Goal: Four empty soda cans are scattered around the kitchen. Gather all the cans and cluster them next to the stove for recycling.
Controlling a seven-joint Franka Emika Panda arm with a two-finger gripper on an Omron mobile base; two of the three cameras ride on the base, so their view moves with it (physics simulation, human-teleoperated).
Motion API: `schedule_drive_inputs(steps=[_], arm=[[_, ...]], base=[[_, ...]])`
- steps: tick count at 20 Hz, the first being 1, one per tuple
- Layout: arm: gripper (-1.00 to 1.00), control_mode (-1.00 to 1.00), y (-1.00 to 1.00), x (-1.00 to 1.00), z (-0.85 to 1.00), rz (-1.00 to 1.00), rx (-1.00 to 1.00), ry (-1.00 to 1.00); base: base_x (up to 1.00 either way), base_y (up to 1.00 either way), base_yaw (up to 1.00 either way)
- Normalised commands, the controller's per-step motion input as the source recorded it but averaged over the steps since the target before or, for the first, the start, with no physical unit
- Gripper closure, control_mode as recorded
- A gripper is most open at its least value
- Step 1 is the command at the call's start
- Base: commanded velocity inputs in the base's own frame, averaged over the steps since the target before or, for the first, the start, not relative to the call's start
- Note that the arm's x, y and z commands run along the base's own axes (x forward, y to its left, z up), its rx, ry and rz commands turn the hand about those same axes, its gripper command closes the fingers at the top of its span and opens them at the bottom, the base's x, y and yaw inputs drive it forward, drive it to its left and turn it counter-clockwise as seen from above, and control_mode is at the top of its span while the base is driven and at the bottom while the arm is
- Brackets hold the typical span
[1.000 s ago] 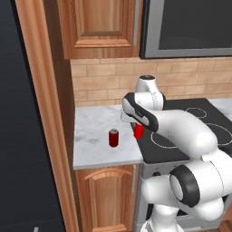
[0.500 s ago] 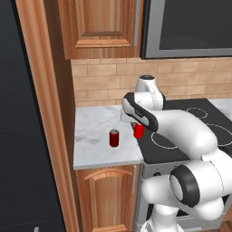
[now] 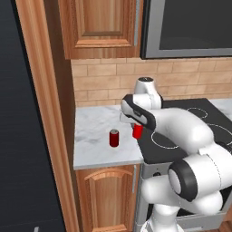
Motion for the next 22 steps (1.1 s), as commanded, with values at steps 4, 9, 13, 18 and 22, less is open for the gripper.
schedule_drive_inputs(steps=[4, 9, 13, 18, 22], arm=[[1.0, -1.0, 0.0, 0.26, -0.16, 0.01, 0.0, 0.0], [1.0, -1.0, 0.0, 0.21, -0.15, 0.0, 0.0, 0.0], [1.0, -1.0, 0.0, 0.11, -0.17, 0.01, 0.0, 0.0], [1.0, -1.0, 0.0, 0.08, -0.18, 0.0, 0.0, 0.0], [1.0, -1.0, 0.0, 0.12, -0.15, 0.0, 0.0, 0.0]], base=[[0.0, 0.0, 0.0], [0.0, 0.0, 0.0], [0.0, 0.0, 0.0], [0.0, 0.0, 0.0], [0.0, 0.0, 0.0]])
